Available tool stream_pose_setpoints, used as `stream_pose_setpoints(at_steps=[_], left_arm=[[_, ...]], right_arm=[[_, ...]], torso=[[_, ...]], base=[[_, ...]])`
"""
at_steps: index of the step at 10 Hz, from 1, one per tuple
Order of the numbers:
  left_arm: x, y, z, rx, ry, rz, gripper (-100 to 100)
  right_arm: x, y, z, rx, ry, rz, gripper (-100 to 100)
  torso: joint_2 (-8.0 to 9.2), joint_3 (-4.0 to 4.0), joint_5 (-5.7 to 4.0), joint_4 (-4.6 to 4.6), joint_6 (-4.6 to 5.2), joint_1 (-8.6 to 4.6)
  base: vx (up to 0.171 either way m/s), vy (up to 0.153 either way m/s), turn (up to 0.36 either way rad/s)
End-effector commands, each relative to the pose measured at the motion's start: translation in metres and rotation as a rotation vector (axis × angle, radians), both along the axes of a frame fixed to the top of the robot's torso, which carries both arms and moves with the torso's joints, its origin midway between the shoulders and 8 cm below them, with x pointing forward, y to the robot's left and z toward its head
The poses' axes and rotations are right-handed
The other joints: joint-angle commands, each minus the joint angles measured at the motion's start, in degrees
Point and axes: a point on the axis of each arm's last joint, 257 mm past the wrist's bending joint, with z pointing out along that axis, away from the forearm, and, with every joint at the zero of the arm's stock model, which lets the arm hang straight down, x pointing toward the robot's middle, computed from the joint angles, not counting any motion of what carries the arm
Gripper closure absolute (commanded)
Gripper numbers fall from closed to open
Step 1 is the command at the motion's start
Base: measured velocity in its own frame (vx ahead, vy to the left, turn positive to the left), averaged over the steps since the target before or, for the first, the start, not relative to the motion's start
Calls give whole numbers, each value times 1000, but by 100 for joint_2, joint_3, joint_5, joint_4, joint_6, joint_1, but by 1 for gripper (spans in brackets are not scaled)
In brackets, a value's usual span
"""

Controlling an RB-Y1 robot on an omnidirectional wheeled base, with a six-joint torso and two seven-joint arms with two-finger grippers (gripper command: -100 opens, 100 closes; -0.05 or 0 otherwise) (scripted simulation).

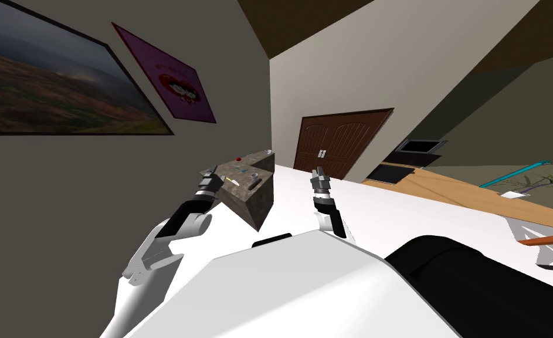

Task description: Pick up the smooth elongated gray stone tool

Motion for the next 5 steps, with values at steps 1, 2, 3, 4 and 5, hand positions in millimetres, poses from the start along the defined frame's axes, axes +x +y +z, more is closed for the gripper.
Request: stream_pose_setpoints(at_steps=[1,2,3,4,5], left_arm=[[6,7,-6,-13,39,10,-100],[7,8,-9,-14,53,14,-100],[16,17,-7,-38,71,20,-100],[17,19,-14,-40,99,28,-100],[25,28,-12,-67,115,35,-100]], right_arm=[[0,0,0,0,0,0,0],[0,0,0,0,0,0,0],[0,0,0,0,0,0,0],[0,0,0,0,0,0,0],[0,0,0,0,0,0,0]], torso=[[0,0,0,0,0,0],[0,0,-1,0,-1,-1],[-1,0,1,0,-1,10],[-2,-1,0,0,0,1],[0,0,-1,0,-1,0]], base=[[-15,-70,-2],[-9,-31,5],[-9,-65,-15],[-13,-67,-2],[-28,-98,-11]])
